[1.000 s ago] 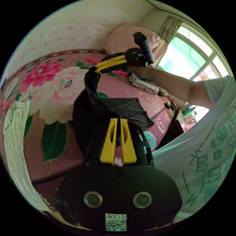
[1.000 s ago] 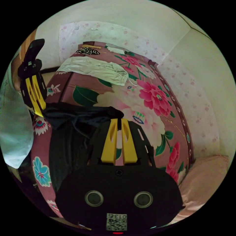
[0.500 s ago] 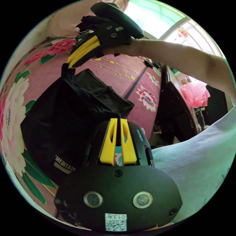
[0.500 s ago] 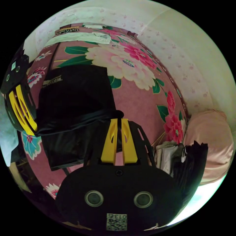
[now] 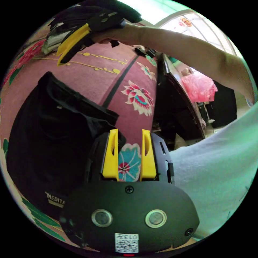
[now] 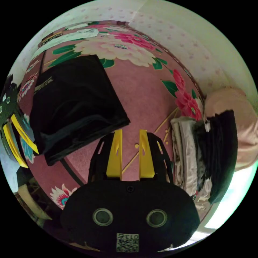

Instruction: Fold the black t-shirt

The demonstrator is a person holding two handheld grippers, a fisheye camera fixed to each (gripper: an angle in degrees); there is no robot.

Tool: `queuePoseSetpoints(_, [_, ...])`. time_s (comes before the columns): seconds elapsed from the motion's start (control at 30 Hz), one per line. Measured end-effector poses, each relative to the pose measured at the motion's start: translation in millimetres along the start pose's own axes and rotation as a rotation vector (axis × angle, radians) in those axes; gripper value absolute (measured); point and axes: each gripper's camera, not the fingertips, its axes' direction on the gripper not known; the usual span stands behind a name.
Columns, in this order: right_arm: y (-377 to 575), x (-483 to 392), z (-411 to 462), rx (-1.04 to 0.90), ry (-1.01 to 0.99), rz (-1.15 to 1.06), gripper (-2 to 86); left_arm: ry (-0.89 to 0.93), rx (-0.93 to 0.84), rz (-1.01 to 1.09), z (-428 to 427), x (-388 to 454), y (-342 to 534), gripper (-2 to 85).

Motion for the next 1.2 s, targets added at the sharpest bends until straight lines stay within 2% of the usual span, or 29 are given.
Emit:
queuePoseSetpoints(0.07, [29.6,18.4,2.2,-0.007,-0.007,0.145,7.9,0.031,0.025,0.089,-3.7,9.5,-2.7,13.6])
queuePoseSetpoints(0.2, [40.3,21.1,-1.5,0.103,-0.079,0.235,7.2,-0.040,0.129,0.105,-26.0,8.6,-0.5,12.7])
queuePoseSetpoints(0.27, [30.5,13.1,9.9,0.109,-0.066,0.255,7.3,-0.184,0.179,0.006,-41.0,-10.8,3.9,12.4])
queuePoseSetpoints(0.33, [25.1,14.6,27.5,0.096,-0.105,0.295,7.7,-0.231,0.215,-0.113,-49.7,-36.3,8.6,13.1])
queuePoseSetpoints(0.5, [24.6,44.4,75.6,0.042,-0.278,0.435,7.2,-0.202,0.222,-0.341,-53.0,-97.8,13.9,14.2])
queuePoseSetpoints(0.63, [14.5,44.7,111.3,-0.164,-0.352,0.332,3.2,-0.138,0.171,-0.362,-37.3,-118.8,7.6,15.0])
queuePoseSetpoints(0.7, [12.9,42.1,107.6,-0.118,-0.308,0.277,2.2,-0.148,0.190,-0.344,-39.1,-116.7,3.7,15.1])
queuePoseSetpoints(0.83, [19.5,48.8,69.7,0.178,-0.134,0.238,1.7,-0.173,0.238,-0.283,-48.1,-106.9,-7.5,15.5])
queuePoseSetpoints(0.9, [19.5,52.2,80.0,0.133,-0.126,0.245,1.9,-0.156,0.210,-0.270,-43.7,-108.5,-12.2,15.9])
queuePoseSetpoints(0.97, [22.7,51.4,110.8,0.003,-0.166,0.233,2.9,-0.101,0.159,-0.264,-37.4,-112.8,-14.3,16.2])
queuePoseSetpoints(1.03, [28.6,53.2,123.5,-0.086,-0.195,0.259,4.4,-0.095,0.186,-0.245,-45.9,-110.5,-11.4,15.9])
queuePoseSetpoints(1.2, [56.4,63.1,85.2,0.008,-0.177,0.456,4.1,-0.164,0.329,-0.258,-90.1,-113.7,7.2,14.7])
